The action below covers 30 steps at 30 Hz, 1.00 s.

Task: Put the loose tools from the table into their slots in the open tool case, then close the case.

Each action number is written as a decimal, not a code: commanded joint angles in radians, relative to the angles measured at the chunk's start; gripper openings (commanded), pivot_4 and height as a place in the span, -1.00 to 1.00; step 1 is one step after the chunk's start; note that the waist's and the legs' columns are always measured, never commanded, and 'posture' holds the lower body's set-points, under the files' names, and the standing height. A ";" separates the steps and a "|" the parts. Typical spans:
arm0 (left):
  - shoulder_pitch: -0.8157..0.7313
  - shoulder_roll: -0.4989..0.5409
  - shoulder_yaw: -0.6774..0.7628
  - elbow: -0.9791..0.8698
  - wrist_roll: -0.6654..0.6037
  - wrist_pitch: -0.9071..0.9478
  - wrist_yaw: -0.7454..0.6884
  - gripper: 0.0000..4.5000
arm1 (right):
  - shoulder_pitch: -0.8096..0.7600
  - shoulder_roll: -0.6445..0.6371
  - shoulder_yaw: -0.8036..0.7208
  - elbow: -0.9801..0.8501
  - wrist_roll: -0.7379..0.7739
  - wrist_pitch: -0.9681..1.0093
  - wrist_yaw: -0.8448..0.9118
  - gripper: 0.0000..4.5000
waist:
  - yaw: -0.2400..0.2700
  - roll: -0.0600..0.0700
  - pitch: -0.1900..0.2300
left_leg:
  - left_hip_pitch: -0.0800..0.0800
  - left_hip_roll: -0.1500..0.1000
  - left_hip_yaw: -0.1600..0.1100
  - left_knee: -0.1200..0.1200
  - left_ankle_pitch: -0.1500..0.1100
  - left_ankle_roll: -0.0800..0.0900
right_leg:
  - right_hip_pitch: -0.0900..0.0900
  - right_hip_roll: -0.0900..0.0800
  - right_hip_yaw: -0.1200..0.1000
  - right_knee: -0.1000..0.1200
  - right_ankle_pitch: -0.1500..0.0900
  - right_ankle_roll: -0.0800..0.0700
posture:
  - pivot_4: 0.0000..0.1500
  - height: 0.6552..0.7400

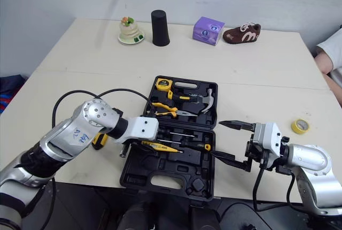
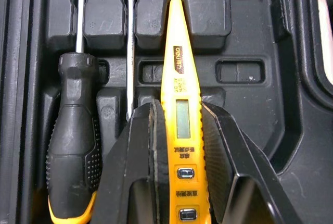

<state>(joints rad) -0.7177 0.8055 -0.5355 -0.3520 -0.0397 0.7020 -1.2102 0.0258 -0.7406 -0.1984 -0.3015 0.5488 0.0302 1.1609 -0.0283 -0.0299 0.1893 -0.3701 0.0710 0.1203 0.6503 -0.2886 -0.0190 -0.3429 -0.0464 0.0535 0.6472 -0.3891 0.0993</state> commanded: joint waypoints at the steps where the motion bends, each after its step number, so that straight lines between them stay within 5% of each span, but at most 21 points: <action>1: 0.026 0.000 0.024 -0.005 -0.016 -0.054 -0.013 -0.06 | 0.003 0.001 -0.006 -0.035 0.006 -0.004 -0.006 1.00 | 0.000 0.000 0.000 | 0.000 0.000 0.000 0.000 0.000 0.000 | 0.000 0.000 0.000 0.000 0.000 0.000 | 1.00 1.00; 3: 0.039 0.007 0.042 0.004 -0.027 -0.091 -0.028 0.30 | 0.004 0.001 -0.003 -0.039 0.006 -0.002 -0.010 1.00 | 0.001 0.000 0.000 | 0.000 0.001 0.000 0.000 0.000 0.000 | 0.000 0.000 0.000 0.000 0.000 0.000 | 1.00 1.00; 14: 0.147 -0.092 0.308 0.072 -0.229 -0.347 -0.018 0.30 | -0.005 -0.001 0.009 -0.042 0.007 0.004 -0.022 1.00 | -0.002 0.000 0.000 | 0.000 0.001 0.001 0.000 0.000 0.000 | -0.001 0.000 0.000 0.000 0.000 0.000 | 1.00 1.00; 17: 0.210 -0.106 0.365 0.095 -0.278 -0.388 -0.030 -0.06 | -0.003 0.003 0.013 -0.037 0.002 -0.001 -0.024 1.00 | -0.003 0.000 0.000 | 0.000 0.002 0.001 0.000 0.000 -0.001 | -0.001 0.000 0.000 0.001 0.000 0.000 | 1.00 1.00; 22: 0.284 -0.168 0.401 0.159 -0.288 -0.433 0.028 -0.98 | -0.005 0.009 0.021 -0.032 -0.003 -0.005 -0.030 1.00 | 0.000 0.000 0.000 | 0.000 0.002 0.001 0.001 -0.001 -0.001 | -0.001 0.000 0.000 0.001 0.000 0.000 | 1.00 1.00; 30: 0.341 -0.180 0.340 0.244 -0.195 -0.494 0.073 -0.98 | -0.010 0.003 0.013 -0.020 -0.006 -0.008 -0.021 1.00 | 0.000 0.000 0.000 | 0.000 0.002 0.001 0.001 -0.001 0.000 | -0.001 0.000 0.000 0.001 0.000 0.000 | 1.00 1.00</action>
<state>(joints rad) -0.3812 0.6303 -0.1874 -0.1032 -0.2496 0.2246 -1.1470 0.0204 -0.7344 -0.1634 -0.3097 0.5368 0.0399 1.1370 -0.0286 -0.0298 0.1894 -0.3702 0.0728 0.1212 0.6510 -0.2898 -0.0193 -0.3437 -0.0465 0.0538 0.6477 -0.3888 0.0997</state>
